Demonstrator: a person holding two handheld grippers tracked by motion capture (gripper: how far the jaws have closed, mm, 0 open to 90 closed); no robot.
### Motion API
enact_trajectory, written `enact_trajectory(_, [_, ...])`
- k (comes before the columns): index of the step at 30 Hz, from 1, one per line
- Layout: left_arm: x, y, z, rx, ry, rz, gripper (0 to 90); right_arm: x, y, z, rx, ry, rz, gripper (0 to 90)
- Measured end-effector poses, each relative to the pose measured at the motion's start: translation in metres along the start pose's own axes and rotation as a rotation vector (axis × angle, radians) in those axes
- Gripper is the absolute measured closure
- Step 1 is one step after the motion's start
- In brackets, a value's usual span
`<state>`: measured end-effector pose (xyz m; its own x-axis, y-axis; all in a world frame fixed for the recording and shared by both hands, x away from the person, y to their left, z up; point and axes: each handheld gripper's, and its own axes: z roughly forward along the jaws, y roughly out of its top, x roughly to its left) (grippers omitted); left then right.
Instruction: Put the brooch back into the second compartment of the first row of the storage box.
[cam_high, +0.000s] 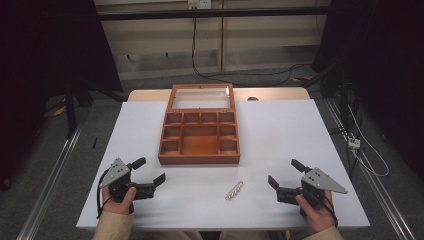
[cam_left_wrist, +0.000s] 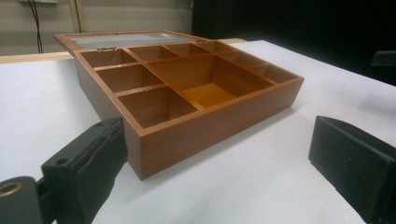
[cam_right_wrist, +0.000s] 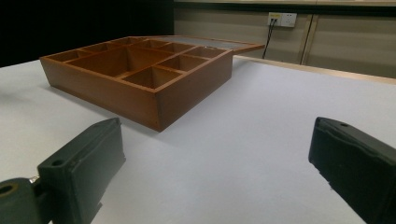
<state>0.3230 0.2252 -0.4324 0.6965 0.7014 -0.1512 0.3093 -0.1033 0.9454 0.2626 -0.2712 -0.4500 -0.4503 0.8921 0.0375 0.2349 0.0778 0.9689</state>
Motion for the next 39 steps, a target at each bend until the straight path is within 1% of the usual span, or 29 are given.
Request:
enact_trajectory(6, [-0.003,0.002,0.004,-0.013,-0.012,0.001,4.2,0.000,0.000,0.000,-0.005,0.003,-0.002,2.8])
enact_trajectory(9, [-0.004,0.003,0.006,-0.011,-0.014,0.002,4.2,0.000,0.000,-0.001,-0.008,0.002,-0.003,2.8])
enact_trajectory(10, [-0.004,0.004,0.007,-0.009,-0.020,0.004,4.2,-0.001,0.000,-0.001,-0.008,0.002,-0.003,2.8])
enact_trajectory(11, [-0.006,0.005,0.010,-0.006,-0.027,-0.004,4.2,0.000,0.000,-0.001,-0.009,0.001,-0.003,2.8])
enact_trajectory(13, [-0.008,0.006,0.014,0.002,-0.040,0.004,4.1,0.000,0.001,-0.001,-0.010,0.000,-0.004,2.8])
enact_trajectory(18, [-0.016,0.010,0.022,0.014,-0.070,0.017,4.0,-0.001,0.001,-0.003,-0.014,0.001,0.000,3.0])
enact_trajectory(22, [-0.023,0.012,0.030,0.020,-0.090,0.017,3.9,-0.001,0.001,-0.003,-0.014,0.002,0.000,3.0])
enact_trajectory(27, [-0.028,0.014,0.037,0.025,-0.104,0.024,3.9,0.000,0.001,-0.002,-0.013,0.001,0.000,3.1])
enact_trajectory(30, [-0.034,0.015,0.046,0.036,-0.121,0.022,3.9,-0.001,0.001,-0.002,-0.017,0.000,0.001,3.1])
enact_trajectory(35, [-0.041,0.017,0.053,0.048,-0.138,0.030,3.9,-0.001,0.001,-0.002,-0.016,0.003,0.002,3.1])
enact_trajectory(36, [-0.044,0.017,0.056,0.056,-0.145,0.032,3.9,-0.001,0.001,-0.002,-0.013,0.007,0.001,3.1])
enact_trajectory(39, [-0.047,0.017,0.060,0.063,-0.152,0.026,3.9,-0.001,0.000,-0.002,-0.012,0.008,-0.001,3.1])
